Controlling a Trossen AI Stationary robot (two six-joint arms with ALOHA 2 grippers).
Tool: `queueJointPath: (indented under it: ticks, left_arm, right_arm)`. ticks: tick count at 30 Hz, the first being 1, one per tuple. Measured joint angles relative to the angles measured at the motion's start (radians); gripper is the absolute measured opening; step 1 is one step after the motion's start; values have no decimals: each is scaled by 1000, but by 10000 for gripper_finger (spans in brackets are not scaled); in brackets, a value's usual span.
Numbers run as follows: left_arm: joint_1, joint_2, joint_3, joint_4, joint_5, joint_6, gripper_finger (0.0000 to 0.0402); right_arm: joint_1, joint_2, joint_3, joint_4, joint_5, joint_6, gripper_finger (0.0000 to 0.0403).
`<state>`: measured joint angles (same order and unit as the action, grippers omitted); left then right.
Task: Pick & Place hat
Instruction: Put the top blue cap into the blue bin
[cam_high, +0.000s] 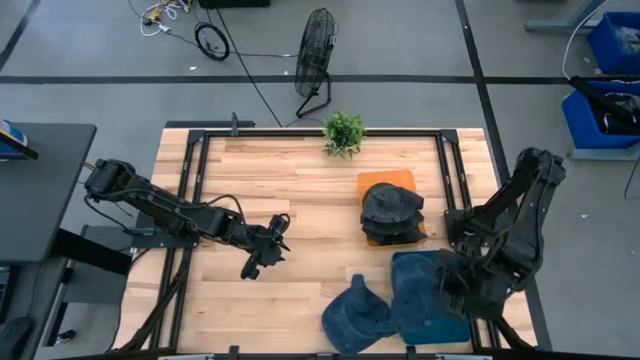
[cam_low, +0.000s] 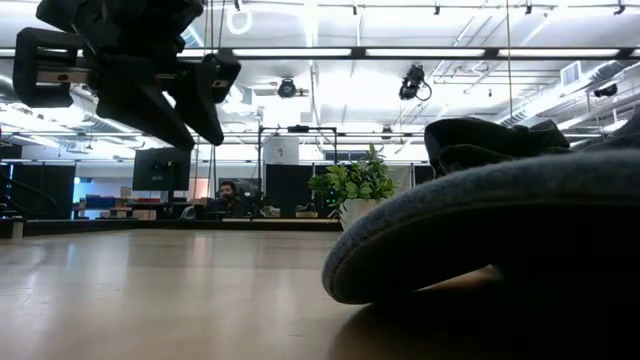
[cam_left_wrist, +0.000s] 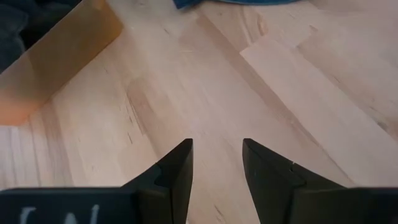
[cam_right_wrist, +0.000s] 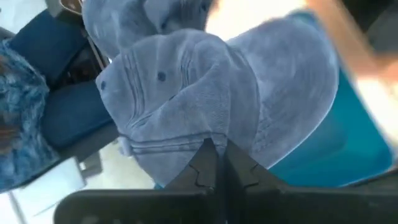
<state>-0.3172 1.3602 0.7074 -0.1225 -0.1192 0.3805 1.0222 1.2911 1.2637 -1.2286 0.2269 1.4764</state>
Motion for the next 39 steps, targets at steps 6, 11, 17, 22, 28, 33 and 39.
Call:
queueJointPath:
  ticks: [6,11,17,22,28,33,39]
  left_arm:
    - [0,0,0,-1,0,-22,142]
    - [0,0,0,-1,0,-29,142]
    - [2,0,0,-1,0,-29,142]
    - [19,0,0,-1,0,-29,142]
    - [29,0,0,-1,1,-29,142]
    - [28,0,0,-1,1,-29,142]
    - [28,0,0,-1,1,-29,142]
  right_arm:
    - [71,0,-120,47,-32,163,4]
    - [119,0,-196,137,-100,321,6]
    - [130,-9,-196,90,-166,347,5]
    - [129,-35,-75,-62,50,295,5]
    - [129,-32,68,-146,59,323,5]
    - [148,-31,86,-142,-95,440,5]
    - [199,-31,62,-128,-43,532,5]
